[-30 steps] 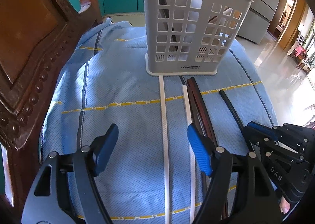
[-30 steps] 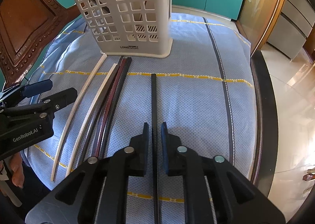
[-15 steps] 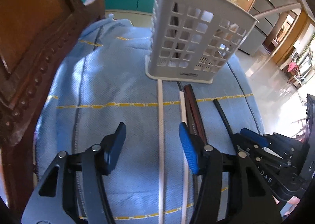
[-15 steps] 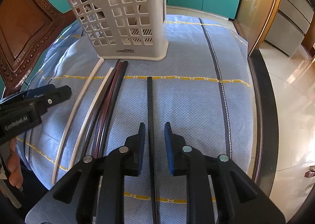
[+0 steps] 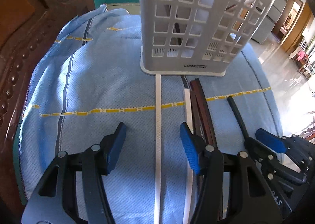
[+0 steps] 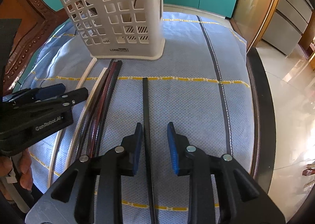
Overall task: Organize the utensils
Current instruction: 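Close the left tool on the white chopstick while the right tool holds the black one, then raise both held chopsticks upright over the white basket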
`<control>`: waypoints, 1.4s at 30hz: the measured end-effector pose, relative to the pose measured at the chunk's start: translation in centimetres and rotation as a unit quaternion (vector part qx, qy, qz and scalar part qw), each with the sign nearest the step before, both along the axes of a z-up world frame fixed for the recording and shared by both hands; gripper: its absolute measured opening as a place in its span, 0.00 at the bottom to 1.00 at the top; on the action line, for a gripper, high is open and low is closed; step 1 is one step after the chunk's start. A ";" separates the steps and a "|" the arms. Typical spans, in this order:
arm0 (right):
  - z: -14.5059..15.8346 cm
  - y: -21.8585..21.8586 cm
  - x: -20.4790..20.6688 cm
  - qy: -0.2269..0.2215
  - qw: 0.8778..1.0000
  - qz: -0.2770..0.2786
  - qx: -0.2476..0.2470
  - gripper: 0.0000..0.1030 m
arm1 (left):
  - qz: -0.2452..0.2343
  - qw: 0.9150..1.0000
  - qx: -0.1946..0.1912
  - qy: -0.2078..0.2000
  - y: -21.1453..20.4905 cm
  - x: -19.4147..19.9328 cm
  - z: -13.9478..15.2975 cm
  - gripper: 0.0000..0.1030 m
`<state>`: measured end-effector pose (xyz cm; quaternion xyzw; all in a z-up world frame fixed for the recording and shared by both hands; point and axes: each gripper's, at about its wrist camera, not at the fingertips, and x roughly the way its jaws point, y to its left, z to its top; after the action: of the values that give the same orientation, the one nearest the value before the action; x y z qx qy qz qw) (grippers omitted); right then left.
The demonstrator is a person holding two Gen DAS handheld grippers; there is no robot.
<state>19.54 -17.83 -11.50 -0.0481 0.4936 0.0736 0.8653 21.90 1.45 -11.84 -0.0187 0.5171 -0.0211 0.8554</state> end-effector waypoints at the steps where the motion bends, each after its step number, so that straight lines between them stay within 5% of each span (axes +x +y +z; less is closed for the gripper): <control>1: -0.1 0.0 0.1 0.001 1.000 -0.001 -0.001 0.27 | 0.001 1.000 0.008 0.000 -0.2 0.1 -0.1 0.56; 16: -0.4 0.7 0.0 -0.011 1.000 0.007 -0.019 0.31 | -0.004 1.000 0.019 -0.008 -0.9 -0.8 0.0 0.49; 18: -0.4 0.8 0.1 -0.013 1.000 0.010 -0.017 0.21 | -0.003 1.000 0.019 -0.008 -0.9 -0.7 0.1 0.47; 19: -0.4 0.9 0.1 -0.013 1.000 0.013 -0.012 0.06 | -0.003 1.000 0.020 -0.009 -0.8 -0.7 0.1 0.40; 22: -0.3 1.0 0.1 -0.012 1.000 0.017 -0.004 0.06 | 0.000 1.000 0.015 -0.011 -0.4 -0.4 0.3 0.07; 24: 0.2 0.9 -0.2 -0.026 1.000 0.015 0.001 0.06 | 0.004 1.000 0.004 -0.015 -0.1 -0.4 0.6 0.07; 32: 6.9 -1.7 -3.4 -0.137 0.988 0.019 0.071 0.06 | -0.005 0.992 -0.001 -0.125 0.4 -4.1 6.7 0.07; 42: 14.4 -5.3 -8.8 -0.256 0.952 0.031 0.164 0.06 | -0.018 0.972 -0.004 -0.232 0.8 -10.1 13.7 0.07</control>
<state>10.69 -23.09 2.86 0.0615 0.2352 0.1655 0.9558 11.84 2.22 1.83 -0.0072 0.3045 -0.0419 0.9516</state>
